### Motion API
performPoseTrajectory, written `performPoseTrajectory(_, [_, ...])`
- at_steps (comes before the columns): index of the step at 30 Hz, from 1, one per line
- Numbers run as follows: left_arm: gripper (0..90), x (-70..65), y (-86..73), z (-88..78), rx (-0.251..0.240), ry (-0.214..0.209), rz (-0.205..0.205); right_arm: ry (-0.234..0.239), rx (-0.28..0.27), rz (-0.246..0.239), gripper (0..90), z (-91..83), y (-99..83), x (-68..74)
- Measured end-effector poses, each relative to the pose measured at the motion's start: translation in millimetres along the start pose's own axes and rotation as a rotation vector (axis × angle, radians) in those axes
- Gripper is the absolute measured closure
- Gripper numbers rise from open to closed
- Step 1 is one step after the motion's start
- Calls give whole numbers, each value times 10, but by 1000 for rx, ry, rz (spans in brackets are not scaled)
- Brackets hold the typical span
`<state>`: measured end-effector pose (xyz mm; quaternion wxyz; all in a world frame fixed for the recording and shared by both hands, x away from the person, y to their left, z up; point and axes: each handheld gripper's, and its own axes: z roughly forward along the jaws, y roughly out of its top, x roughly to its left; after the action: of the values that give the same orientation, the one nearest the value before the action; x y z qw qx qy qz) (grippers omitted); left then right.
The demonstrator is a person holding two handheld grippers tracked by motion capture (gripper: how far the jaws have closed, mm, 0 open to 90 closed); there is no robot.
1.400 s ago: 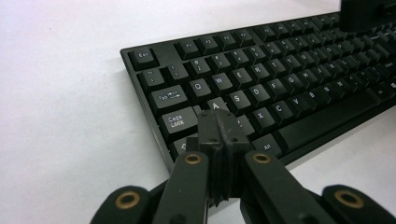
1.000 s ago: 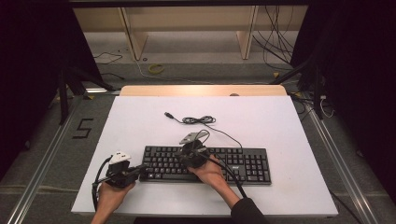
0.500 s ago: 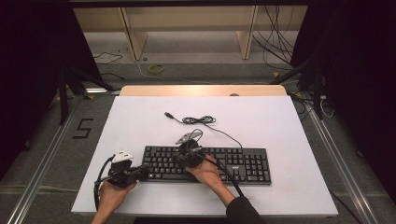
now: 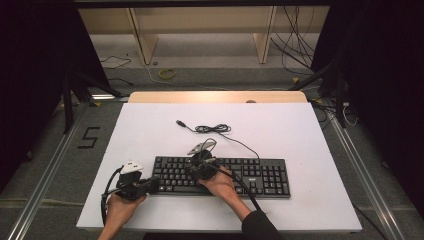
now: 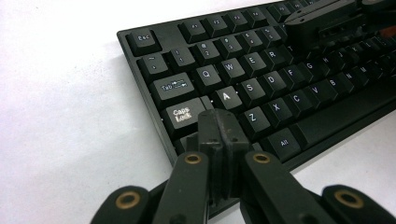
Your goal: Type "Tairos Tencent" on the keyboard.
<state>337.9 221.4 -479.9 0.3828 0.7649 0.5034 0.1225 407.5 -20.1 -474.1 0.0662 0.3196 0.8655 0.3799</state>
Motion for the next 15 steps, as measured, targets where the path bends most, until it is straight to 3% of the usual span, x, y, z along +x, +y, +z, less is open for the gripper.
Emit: performPoseTrajectory(15, [896, 8, -3, 33, 13, -3, -3, -1, 5, 1, 900, 6, -5, 6])
